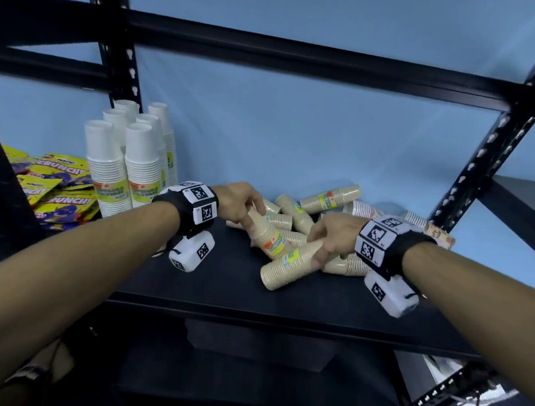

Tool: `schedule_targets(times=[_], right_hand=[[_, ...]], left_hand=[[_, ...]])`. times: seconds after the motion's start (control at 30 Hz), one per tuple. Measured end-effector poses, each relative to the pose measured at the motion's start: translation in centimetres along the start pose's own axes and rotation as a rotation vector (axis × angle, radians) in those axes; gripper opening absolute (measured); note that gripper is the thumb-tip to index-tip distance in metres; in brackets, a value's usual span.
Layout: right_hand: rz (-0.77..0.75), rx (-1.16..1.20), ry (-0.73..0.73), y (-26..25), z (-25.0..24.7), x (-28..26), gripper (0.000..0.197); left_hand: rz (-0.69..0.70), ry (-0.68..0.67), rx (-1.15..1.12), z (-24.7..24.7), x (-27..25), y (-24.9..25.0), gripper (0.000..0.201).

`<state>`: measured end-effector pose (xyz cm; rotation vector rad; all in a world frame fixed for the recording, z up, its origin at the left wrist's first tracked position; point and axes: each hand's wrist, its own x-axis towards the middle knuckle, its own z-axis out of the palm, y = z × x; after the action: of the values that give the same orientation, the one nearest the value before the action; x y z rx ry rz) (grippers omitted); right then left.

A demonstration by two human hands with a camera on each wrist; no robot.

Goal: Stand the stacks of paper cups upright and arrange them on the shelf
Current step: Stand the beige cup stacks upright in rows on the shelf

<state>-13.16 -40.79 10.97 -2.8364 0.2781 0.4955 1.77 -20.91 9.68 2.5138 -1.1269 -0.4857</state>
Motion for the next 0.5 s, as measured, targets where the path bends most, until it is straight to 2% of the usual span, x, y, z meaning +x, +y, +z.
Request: schedule_targets(times=[0.23,0.37,0.5], right_hand=[[-0.002,0.04,0.099,-2.2,-3.6,0.7,0.037],[-0.005,-0.063,0.165,-3.8,-3.4,1.6,0.037],[-0.03,-0.12,0.171,-5.0,-2.5,2.5,0.041]], left_hand=[[0.022,0.038,0.046,-2.1,0.2,2.2,0.04],[0.038,0.05,0.105,-1.8,0.3,3.3,0.042],[0.052,0.053,0.153,-1.1,0.4,3.9,0.041]])
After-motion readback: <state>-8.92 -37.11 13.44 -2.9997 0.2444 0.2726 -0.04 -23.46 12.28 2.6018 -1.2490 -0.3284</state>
